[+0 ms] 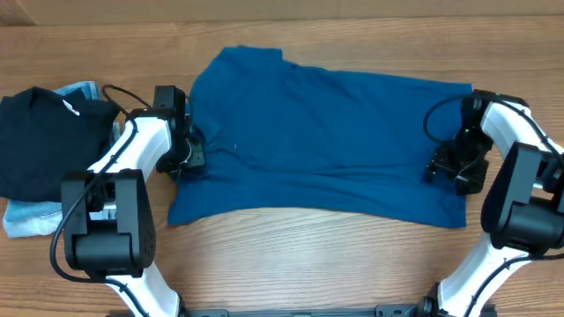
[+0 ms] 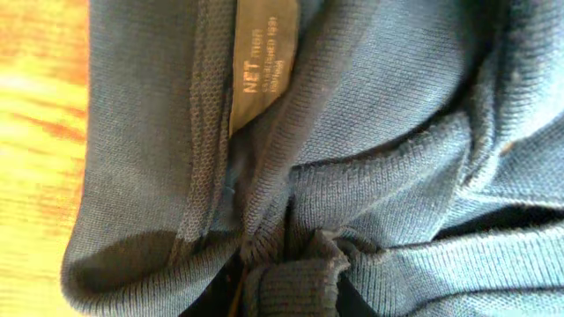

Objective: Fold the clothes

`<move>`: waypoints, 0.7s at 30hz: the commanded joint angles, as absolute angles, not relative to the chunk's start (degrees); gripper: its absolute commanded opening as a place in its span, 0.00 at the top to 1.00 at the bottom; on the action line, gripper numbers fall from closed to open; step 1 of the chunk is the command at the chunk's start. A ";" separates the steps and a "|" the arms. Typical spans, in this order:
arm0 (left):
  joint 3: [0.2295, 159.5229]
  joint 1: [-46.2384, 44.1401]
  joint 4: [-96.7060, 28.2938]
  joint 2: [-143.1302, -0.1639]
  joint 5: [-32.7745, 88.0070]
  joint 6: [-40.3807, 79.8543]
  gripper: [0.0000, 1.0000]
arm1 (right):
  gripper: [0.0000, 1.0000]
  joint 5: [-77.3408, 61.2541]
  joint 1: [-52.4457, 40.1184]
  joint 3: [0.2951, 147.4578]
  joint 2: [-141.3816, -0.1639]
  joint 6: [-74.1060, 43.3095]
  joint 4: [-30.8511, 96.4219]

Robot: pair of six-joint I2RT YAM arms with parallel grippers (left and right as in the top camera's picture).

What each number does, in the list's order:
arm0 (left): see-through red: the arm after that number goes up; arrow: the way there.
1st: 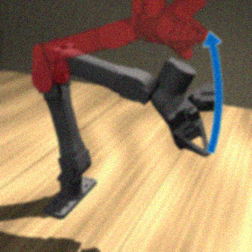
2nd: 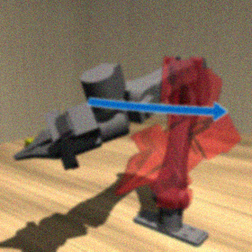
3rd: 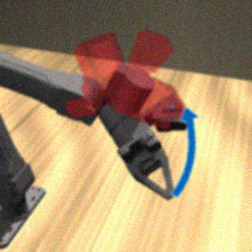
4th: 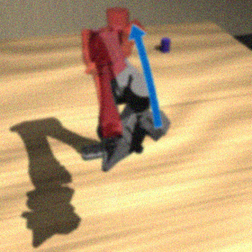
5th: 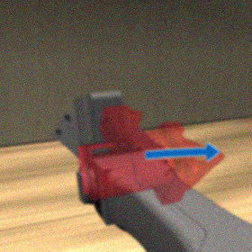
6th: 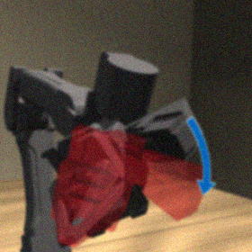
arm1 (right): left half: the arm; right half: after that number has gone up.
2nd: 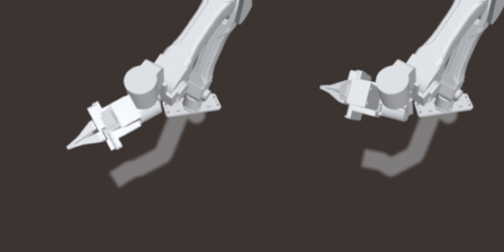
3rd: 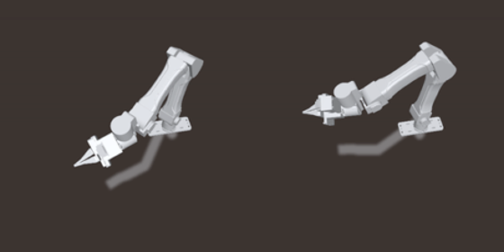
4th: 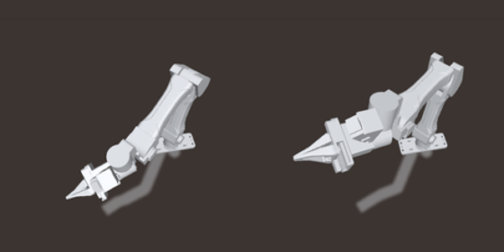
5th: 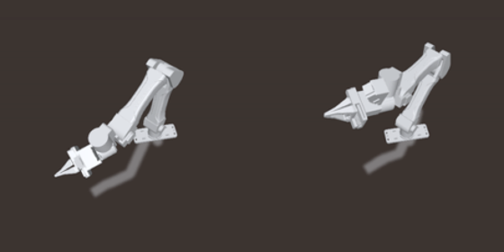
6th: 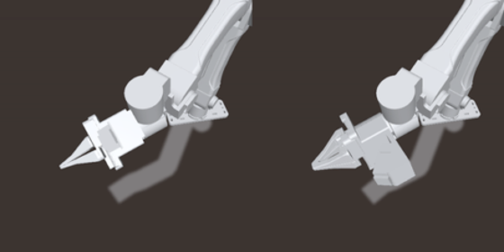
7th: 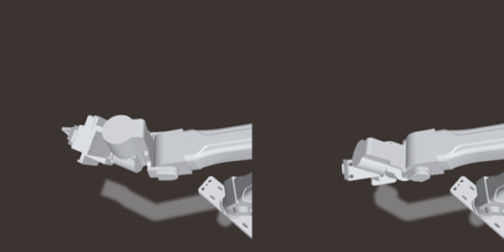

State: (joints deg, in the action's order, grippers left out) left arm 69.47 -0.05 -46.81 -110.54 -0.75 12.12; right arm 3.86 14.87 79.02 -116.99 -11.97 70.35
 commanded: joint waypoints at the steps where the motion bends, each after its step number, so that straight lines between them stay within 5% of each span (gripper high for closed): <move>1: 64.99 -0.01 -51.31 -115.15 -9.17 16.36 0.79 | 0.27 4.23 14.87 83.24 -115.20 -12.23 70.19; 4: 64.99 -0.03 -54.17 -115.15 -9.17 18.09 0.75 | 0.26 4.23 14.87 85.32 -112.14 -12.21 70.41; 7: 64.99 -0.03 -53.54 -115.15 -8.99 18.28 0.48 | 0.25 4.23 14.87 85.60 -110.85 -12.19 70.19; 9: 65.49 -0.03 -52.16 -115.04 -6.57 17.41 0.20 | 0.25 4.16 14.87 85.62 -109.82 -12.21 69.49; 17: 77.84 -0.05 -49.43 -103.94 6.59 9.26 0.17 | 0.27 -0.78 14.52 90.94 -103.11 -10.13 65.95; 21: 84.42 -0.03 -39.99 -102.65 14.46 2.13 0.00 | 0.27 -14.17 14.55 91.98 -102.63 -4.19 59.35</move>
State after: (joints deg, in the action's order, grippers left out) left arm 78.98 0.34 -42.50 -104.84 7.55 8.38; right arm -5.19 14.85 90.39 -104.55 -8.32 61.25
